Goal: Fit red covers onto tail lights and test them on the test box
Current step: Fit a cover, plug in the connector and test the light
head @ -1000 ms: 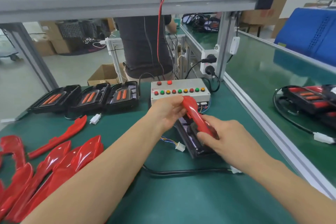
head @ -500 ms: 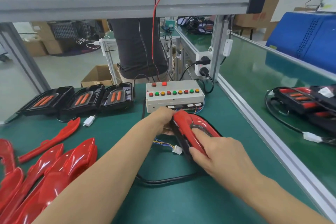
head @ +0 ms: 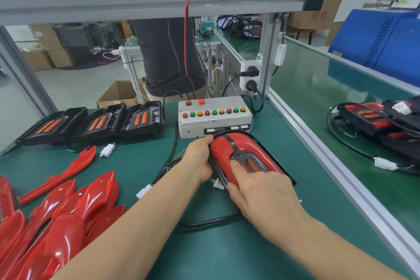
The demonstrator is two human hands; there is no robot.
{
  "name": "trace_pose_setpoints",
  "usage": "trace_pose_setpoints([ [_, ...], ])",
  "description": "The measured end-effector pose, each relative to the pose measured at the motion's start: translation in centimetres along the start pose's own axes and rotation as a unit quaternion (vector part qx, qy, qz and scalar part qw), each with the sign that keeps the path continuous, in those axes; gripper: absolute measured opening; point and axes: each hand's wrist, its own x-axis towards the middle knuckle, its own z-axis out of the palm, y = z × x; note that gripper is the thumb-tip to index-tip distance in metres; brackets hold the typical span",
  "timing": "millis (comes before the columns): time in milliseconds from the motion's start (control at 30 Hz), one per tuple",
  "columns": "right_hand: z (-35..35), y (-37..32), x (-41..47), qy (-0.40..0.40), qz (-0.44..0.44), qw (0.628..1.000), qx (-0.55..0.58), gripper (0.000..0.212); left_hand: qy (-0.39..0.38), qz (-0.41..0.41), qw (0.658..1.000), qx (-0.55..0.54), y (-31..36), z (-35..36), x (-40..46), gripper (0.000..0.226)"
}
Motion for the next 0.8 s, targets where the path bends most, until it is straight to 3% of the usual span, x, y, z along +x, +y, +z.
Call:
trace_pose_setpoints([
  [200,-0.6,0.1,-0.3,0.005,-0.013,0.999,-0.052,0.048,-0.051,0.007,0.999,-0.015,-0.7,0.4,-0.7,0.026],
  [400,-1.0,2.6,-0.9,0.010,-0.005,0.987,0.159,0.047,-0.019,0.045,0.995,-0.087,-1.3,-0.1,-0.7,0.027],
  [500,-1.3,2.8,-1.7,0.032,-0.031,0.997,0.056,0.043,-0.051,0.087,0.992,-0.076,-1.1,0.3,-1.0,0.018],
  [600,-0.5,2.3,-1.8,0.083,-0.034,0.996,0.024,0.047,-0.066,0.116,0.988,-0.082,-1.0,0.7,-1.3,0.025],
  [800,1.1,1.3,-2.4,0.127,-0.013,0.992,-0.020,0.042,-0.057,0.086,0.992,-0.075,-1.1,0.7,-1.5,0.024],
])
